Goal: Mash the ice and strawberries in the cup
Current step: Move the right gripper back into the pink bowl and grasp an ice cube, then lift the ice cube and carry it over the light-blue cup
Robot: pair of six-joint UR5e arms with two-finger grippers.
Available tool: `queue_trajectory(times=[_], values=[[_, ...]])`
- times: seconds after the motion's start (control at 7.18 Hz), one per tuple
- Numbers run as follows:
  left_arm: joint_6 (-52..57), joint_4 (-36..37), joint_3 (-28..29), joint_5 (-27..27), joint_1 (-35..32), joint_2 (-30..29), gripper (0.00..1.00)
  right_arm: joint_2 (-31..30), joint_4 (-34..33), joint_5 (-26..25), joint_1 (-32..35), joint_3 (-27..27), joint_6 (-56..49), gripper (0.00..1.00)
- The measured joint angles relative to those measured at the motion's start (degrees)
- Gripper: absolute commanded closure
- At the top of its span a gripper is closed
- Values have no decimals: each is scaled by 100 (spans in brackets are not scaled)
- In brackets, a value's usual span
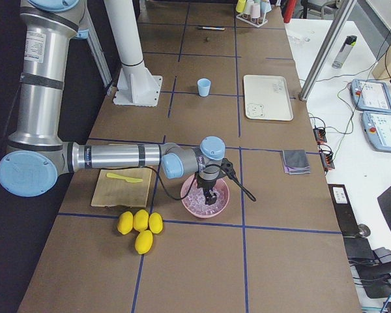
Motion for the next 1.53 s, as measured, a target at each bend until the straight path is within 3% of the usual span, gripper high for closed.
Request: queue_trajectory(times=[0.28,0.42,0.7,0.84,1.53], values=[[0,0,17,0,0,0,0,-64,-5,-77,-93,22,-4,30],[0,0,26,0,0,0,0,-72,-8,-102,-137,23,-4,38],[2,0,37,0,0,0,0,-110,-9,-140,-177,28,-17,78],[6,-2,38,0,0,0,0,-121,-9,-150,-177,31,-55,93],[9,-9,26,0,0,-4,0,-142,-88,-159,-14,380,-165,98]])
